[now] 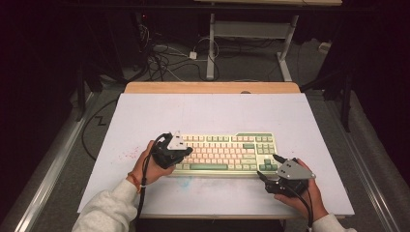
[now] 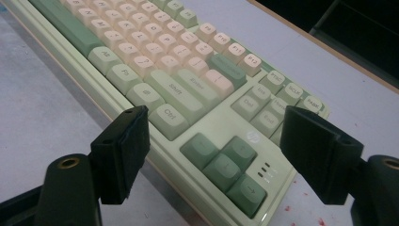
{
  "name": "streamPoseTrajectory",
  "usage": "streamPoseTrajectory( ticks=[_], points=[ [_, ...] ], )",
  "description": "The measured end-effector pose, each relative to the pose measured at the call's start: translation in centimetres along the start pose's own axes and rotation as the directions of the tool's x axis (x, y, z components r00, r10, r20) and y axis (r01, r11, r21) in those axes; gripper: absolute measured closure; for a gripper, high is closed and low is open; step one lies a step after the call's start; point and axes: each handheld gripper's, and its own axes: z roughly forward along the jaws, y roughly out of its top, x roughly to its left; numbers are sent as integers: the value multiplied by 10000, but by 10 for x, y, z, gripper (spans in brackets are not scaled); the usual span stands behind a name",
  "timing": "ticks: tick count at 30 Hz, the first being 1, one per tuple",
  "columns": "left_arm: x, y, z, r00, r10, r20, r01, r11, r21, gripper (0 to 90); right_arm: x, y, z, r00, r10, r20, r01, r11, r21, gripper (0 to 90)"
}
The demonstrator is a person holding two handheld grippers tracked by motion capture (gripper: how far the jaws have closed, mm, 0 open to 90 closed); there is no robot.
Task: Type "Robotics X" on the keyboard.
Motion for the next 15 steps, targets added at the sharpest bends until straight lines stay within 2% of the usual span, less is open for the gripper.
streamPoseTrajectory(
  ticks=[7, 15],
  points=[
    [2, 18, 22, 9999, -85, 89, 81, 9991, 421, 881, 0, 0, 0, 10000, -4, 24, 4, 10000, 2, 250],
    [0, 35, 42, 9997, 118, 217, -132, 9977, 661, 880, -2, -1, 1, 9999, 48, -108, -47, 10000, 44, 250]
  ],
)
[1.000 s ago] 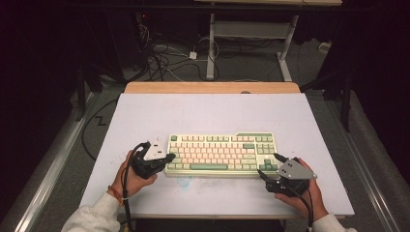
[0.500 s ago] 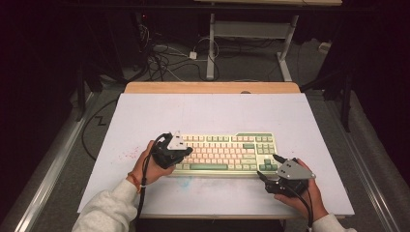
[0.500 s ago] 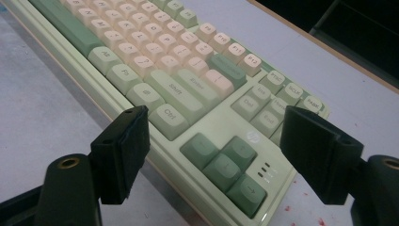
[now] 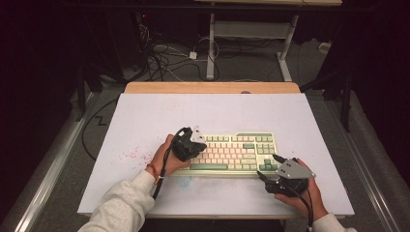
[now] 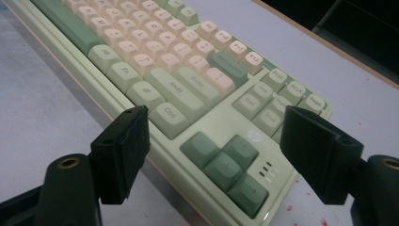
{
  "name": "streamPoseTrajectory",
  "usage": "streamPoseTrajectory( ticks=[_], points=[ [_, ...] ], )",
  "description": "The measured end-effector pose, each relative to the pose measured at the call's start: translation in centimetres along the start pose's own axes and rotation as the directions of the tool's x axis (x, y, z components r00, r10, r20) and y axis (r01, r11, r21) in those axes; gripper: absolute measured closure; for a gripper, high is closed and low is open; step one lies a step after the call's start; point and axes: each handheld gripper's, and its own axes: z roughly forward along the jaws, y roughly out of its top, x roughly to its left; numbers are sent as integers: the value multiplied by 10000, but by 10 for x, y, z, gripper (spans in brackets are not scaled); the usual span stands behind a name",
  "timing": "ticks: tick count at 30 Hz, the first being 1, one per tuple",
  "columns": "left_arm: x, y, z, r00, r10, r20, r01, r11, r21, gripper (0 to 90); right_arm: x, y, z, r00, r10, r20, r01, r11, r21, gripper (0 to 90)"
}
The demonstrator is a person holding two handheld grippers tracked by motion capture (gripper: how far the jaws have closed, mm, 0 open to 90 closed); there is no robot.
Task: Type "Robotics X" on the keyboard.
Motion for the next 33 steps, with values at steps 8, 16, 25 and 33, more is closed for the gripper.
streamPoseTrajectory(
  ticks=[8, 16, 25, 33],
  points=[
    [4, 1, 10, 10000, 55, -36, -54, 9997, 222, 880, -1, -1, 1, 10000, -39, -18, 39, 10000, 91, 253],
    [1, 2, 8, 9994, 312, -158, -308, 9992, 254, 879, 0, -1, 2, 9999, -164, 21, 163, 9997, 171, 253],
    [2, -1, -8, 9989, 229, -415, -244, 9990, -367, 846, -1, -1, 0, 9998, -175, 39, 175, 9997, 153, 253],
    [1, -4, -18, 9981, 157, -597, -204, 9967, -790, 775, -1, -1, 0, 9999, -152, 59, 151, 9998, 156, 255]
  ],
)
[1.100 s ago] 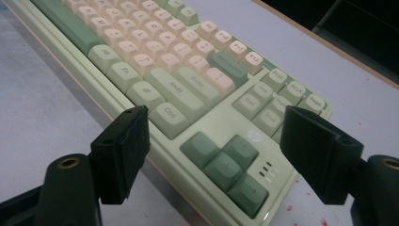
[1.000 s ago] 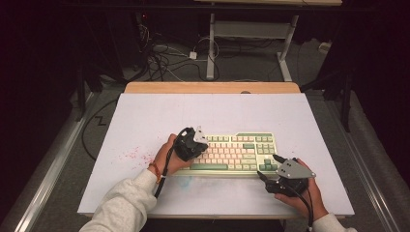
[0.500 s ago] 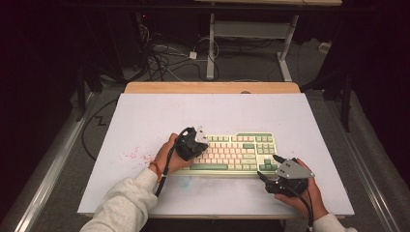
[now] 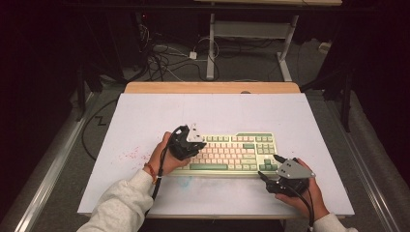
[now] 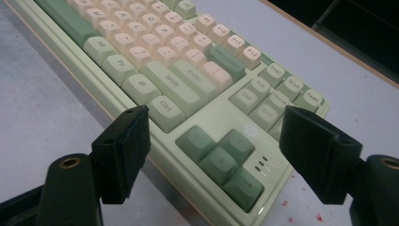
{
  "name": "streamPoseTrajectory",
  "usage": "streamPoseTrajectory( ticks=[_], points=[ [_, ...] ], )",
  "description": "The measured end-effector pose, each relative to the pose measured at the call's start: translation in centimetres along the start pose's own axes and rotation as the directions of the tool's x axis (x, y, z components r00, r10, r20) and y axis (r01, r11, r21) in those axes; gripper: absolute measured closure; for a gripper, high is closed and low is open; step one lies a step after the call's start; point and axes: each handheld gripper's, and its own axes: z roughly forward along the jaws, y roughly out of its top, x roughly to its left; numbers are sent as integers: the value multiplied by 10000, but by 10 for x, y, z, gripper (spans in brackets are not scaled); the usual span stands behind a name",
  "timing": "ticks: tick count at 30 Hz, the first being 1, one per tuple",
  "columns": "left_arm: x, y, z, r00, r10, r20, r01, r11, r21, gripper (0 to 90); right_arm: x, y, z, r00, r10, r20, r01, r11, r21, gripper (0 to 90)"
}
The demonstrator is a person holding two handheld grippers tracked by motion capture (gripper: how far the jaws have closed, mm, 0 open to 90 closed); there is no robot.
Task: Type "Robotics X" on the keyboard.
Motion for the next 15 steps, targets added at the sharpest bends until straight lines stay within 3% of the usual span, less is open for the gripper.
streamPoseTrajectory(
  ticks=[6, 15],
  points=[
    [-1, -2, -7, 9999, 30, -169, -35, 9995, -302, 688, 0, 0, 0, 10000, 15, -60, -15, 10000, 22, 255],
    [-4, -7, -19, 9969, 59, -781, -125, 9964, -843, 405, 1, -1, 1, 9999, 14, -118, -13, 9999, 102, 255]
  ],
)
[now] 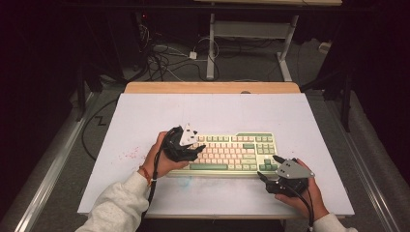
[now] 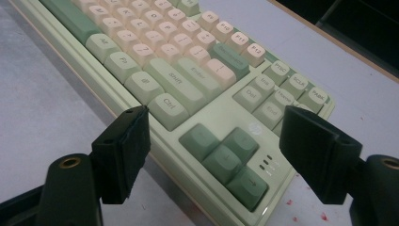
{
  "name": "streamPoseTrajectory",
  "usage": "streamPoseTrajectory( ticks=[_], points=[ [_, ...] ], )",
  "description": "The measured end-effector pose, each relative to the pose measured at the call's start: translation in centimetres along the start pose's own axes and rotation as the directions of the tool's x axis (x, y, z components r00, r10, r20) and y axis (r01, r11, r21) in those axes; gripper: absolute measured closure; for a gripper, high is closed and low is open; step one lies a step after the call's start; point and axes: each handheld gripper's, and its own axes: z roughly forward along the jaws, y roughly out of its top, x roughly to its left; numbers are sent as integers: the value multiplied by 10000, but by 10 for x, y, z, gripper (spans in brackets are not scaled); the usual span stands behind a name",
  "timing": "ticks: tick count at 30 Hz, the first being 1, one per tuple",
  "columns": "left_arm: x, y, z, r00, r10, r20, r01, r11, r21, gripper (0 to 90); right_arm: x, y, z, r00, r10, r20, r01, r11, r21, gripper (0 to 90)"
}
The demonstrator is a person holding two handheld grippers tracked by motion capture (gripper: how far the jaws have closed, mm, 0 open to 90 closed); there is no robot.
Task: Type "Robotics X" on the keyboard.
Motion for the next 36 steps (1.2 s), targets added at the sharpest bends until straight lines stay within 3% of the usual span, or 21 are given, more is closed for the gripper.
streamPoseTrajectory(
  ticks=[5, 9, 21, 29, 33, 36],
  points=[
    [2, -3, -8, 9997, 131, -229, -136, 9996, -231, 279, -1, 0, 0, 10000, -36, 13, 36, 10000, -8, 255],
    [4, -4, -14, 9988, -14, -489, -9, 9989, -471, 231, -2, 1, -3, 9999, 48, 143, -45, 9997, -249, 262],
    [0, -21, -34, 9930, 253, -1153, -357, 9954, -890, 206, -4, 2, -5, 9999, 85, 67, -84, 9997, -228, 273],
    [-1, -36, -47, 9877, 178, -1553, -346, 9938, -1058, 190, -5, 4, -8, 9996, 204, 194, -194, 9986, -498, 275],
    [-2, -43, -53, 9849, 130, -1728, -317, 9939, -1056, 188, -6, 6, -7, 9966, 779, -249, -792, 9954, -531, 275],
    [-2, -49, -58, 9840, 83, -1781, -271, 9943, -1035, 185, -6, 8, -8, 9964, 810, -250, -823, 9949, -589, 277]
  ],
)
